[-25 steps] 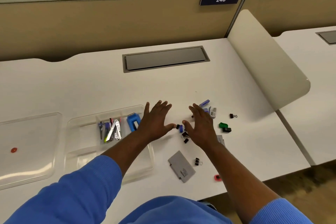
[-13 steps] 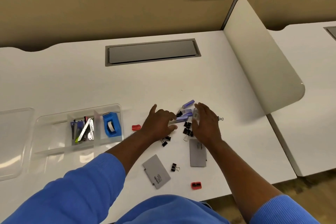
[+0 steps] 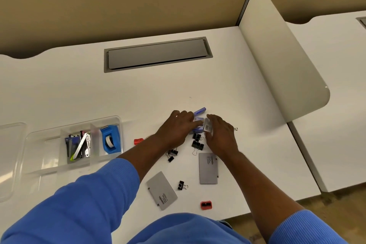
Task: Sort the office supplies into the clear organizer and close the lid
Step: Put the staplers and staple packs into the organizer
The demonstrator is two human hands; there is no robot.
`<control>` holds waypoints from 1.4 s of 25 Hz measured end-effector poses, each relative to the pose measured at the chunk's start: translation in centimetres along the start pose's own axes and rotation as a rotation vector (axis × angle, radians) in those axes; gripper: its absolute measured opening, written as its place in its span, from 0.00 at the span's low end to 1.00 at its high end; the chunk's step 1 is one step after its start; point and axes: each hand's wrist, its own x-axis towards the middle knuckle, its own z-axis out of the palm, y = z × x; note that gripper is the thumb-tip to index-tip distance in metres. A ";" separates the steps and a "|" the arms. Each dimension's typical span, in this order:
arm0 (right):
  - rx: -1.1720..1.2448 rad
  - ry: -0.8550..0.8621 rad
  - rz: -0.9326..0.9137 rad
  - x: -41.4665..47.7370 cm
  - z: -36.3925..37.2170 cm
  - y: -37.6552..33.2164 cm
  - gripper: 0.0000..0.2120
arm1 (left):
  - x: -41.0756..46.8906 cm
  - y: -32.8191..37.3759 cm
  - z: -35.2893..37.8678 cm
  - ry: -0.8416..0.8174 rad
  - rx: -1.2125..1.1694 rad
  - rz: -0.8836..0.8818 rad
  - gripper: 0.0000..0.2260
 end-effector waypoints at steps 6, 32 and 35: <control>0.024 -0.039 0.015 0.2 -0.2 0.1 0.31 | 1.8 -0.9 0.5 -0.158 0.146 0.140 0.29; 0.222 0.055 -0.340 -6.5 4.7 -16.7 0.29 | -21.6 -4.0 -5.6 0.146 -0.148 -0.566 0.33; 0.186 0.007 -0.372 -8.6 6.5 -20.4 0.29 | -26.7 -5.4 -5.9 0.206 -0.175 -0.627 0.33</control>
